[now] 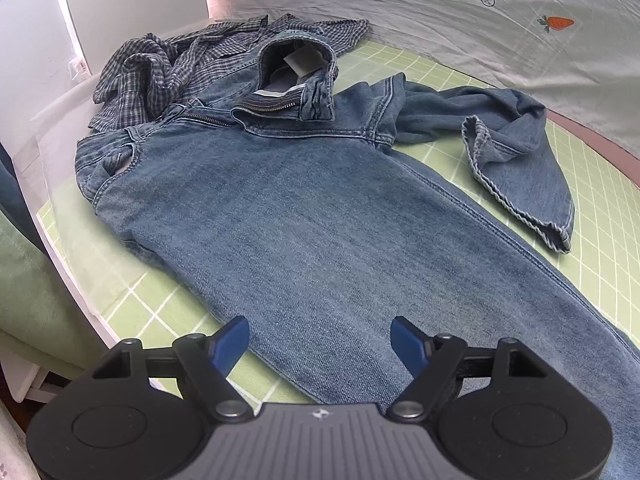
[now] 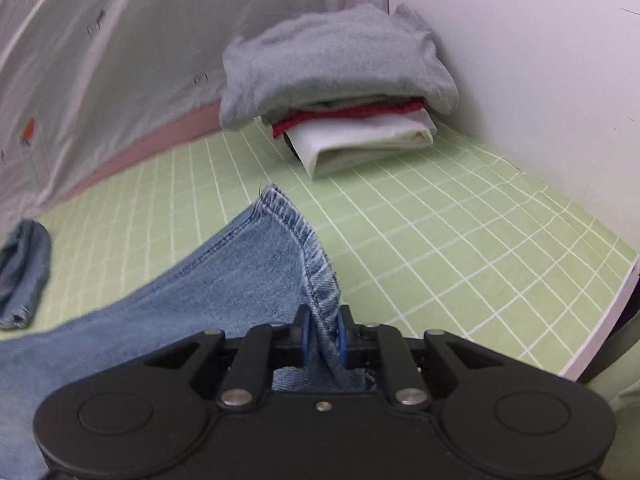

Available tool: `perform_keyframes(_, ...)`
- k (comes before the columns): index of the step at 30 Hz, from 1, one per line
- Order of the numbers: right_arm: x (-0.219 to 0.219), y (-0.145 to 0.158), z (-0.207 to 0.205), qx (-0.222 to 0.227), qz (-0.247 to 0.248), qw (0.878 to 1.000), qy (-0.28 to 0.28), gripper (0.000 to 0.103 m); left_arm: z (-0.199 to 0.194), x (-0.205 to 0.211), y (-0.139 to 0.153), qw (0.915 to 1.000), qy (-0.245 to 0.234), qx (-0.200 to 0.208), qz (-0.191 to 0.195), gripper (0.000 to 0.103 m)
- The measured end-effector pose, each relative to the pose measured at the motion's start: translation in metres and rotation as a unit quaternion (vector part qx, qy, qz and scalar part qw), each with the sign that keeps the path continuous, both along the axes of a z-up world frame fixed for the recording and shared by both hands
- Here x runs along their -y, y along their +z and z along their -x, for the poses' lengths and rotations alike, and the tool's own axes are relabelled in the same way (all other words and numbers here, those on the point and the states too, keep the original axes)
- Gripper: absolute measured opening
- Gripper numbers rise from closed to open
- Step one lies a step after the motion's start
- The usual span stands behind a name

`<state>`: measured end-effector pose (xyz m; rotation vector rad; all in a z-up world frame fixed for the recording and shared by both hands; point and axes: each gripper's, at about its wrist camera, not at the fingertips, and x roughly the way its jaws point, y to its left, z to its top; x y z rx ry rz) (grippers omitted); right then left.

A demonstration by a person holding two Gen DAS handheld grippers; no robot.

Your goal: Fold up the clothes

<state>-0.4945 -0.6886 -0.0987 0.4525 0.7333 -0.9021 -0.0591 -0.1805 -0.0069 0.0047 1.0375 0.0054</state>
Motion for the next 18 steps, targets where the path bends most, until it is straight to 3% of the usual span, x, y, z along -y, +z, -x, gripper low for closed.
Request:
perform_keyframes(2,0.000,-0.018,-0.005,-0.034,-0.004,0.999,0.007,0.015,0.000,0.001,0.001,1.0000,-0.005,0.001,-0.005,0.079)
perform_keyframes(9,-0.005,-0.030,-0.010,-0.065,0.006,0.998,-0.016,0.020,-0.004,-0.003,0.003,0.9999,-0.007,-0.008,-0.009,0.079)
perform_keyframes(12,-0.008,-0.024,-0.013,-0.075,0.025,0.996,-0.026,0.038,-0.011,-0.005,0.005,0.9998,-0.015,-0.007,-0.014,0.083)
perform_keyframes(14,-0.011,-0.019,-0.017,-0.078,0.038,0.996,-0.036,0.056,-0.016,-0.006,0.006,0.9996,-0.021,-0.006,-0.017,0.083)
perform_keyframes(18,-0.019,-0.013,-0.033,-0.072,0.045,0.995,-0.051,0.071,-0.035,-0.012,0.011,0.9991,-0.032,-0.001,-0.026,0.083)
